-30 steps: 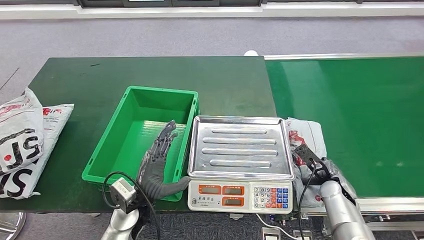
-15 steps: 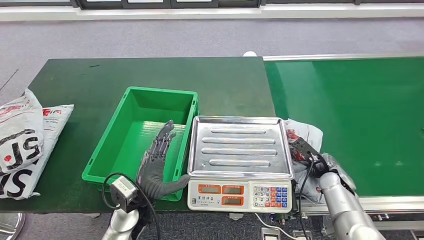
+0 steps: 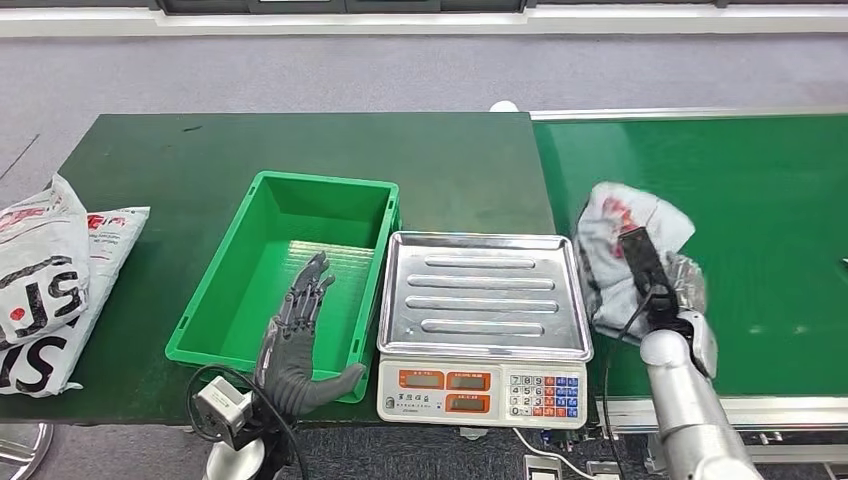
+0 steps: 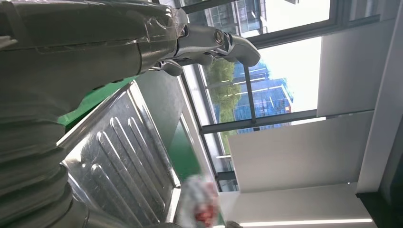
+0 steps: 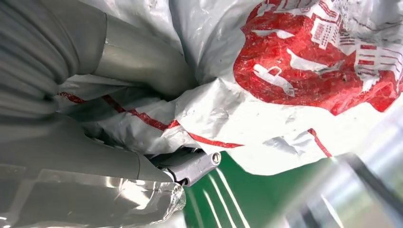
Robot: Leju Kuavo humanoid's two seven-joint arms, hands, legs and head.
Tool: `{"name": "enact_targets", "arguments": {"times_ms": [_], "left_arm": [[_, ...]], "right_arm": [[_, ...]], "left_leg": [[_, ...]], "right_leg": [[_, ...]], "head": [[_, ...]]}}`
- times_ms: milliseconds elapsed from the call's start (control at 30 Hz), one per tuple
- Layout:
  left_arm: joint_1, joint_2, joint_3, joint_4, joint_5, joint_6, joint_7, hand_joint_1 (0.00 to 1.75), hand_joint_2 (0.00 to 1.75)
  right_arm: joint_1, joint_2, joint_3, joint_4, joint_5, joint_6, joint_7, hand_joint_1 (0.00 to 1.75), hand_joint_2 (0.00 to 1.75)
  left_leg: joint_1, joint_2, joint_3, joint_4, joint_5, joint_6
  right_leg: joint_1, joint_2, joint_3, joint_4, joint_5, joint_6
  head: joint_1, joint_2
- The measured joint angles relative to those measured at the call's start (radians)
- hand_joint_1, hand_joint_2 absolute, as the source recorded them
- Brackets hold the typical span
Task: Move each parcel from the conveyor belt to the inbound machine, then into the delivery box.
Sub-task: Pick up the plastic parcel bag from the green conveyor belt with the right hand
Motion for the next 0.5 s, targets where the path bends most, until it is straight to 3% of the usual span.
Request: {"name": "enact_targets", "arguments": {"times_ms": [100,333,433,500], "left_arm": [[0.000,-0.002,0.000,0.001,-0.004,-0.009,-0.011,0.00,1.75],[-0.022,-0.017,0.000,0.007,-0.015,-0.032,-0.024,0.00,1.75],[-0.031,-0.023,0.000,0.009,-0.018,-0.037,-0.023,0.00,1.75],[-0.033,-0.024,0.000,0.011,-0.018,-0.037,-0.024,0.00,1.75]], "right_arm": [[0.081,0.025,-0.046,-0.221,-0.097,-0.117,-0.118,1.75,1.75],[0.229,0.101,-0.158,-0.600,-0.297,-0.291,-0.386,1.75,1.75],[0.276,0.132,-0.177,-0.722,-0.368,-0.323,-0.459,1.75,1.75],[0.299,0.149,-0.179,-0.780,-0.380,-0.294,-0.465,1.75,1.75]], "left_leg": [[0.000,-0.002,-0.001,0.000,0.000,0.000],[0.000,-0.002,-0.001,0.000,-0.001,0.000],[0.000,-0.001,-0.001,0.000,-0.002,0.000],[0.000,0.001,-0.001,0.000,-0.002,0.000]], "right_leg": [[0.000,-0.002,0.000,0.000,-0.001,0.001],[0.000,-0.002,-0.001,0.000,-0.002,0.001],[0.000,-0.001,-0.001,0.000,-0.003,0.001],[0.000,0.000,-0.001,0.000,-0.003,0.000]], "head": [[0.000,0.000],[0.000,0.000],[0.000,0.000],[0.000,0.000]]}}
